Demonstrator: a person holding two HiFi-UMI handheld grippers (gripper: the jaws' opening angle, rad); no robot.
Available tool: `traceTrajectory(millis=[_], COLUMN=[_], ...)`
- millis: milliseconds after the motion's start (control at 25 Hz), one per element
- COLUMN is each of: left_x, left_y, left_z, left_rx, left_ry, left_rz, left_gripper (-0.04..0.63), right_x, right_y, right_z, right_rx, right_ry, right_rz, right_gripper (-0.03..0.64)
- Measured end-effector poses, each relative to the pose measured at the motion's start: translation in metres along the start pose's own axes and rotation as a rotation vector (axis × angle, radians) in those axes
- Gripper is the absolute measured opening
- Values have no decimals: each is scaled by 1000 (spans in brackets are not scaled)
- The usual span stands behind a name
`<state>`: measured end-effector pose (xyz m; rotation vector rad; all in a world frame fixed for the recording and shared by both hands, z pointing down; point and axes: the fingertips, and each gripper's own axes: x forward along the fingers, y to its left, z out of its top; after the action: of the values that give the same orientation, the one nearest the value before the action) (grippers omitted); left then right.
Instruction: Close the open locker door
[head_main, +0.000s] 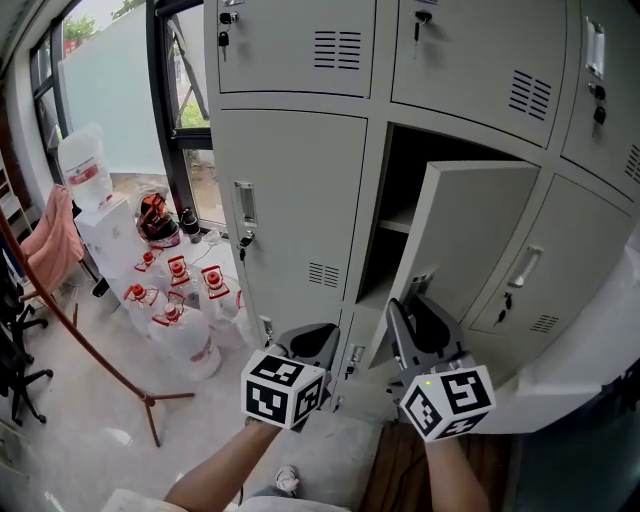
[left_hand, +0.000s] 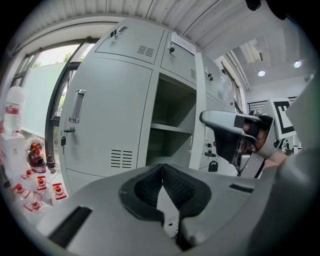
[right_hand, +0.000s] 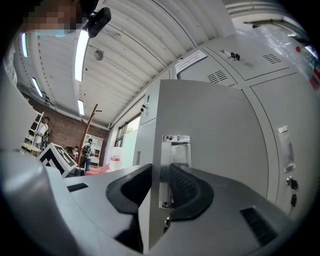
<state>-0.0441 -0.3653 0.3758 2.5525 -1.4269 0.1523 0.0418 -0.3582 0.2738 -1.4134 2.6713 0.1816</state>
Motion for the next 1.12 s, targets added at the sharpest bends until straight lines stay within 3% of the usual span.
traceTrajectory(millis=[1120], left_x=[53], left_y=[71], left_z=[24], left_rx=[26], left_ry=[-17], left_rz=[-133], left_gripper=[8], right_x=[92], right_y=[-21], right_z=[-17], right_rx=[-88], right_ry=[38], right_rz=[-164], right_gripper=[103])
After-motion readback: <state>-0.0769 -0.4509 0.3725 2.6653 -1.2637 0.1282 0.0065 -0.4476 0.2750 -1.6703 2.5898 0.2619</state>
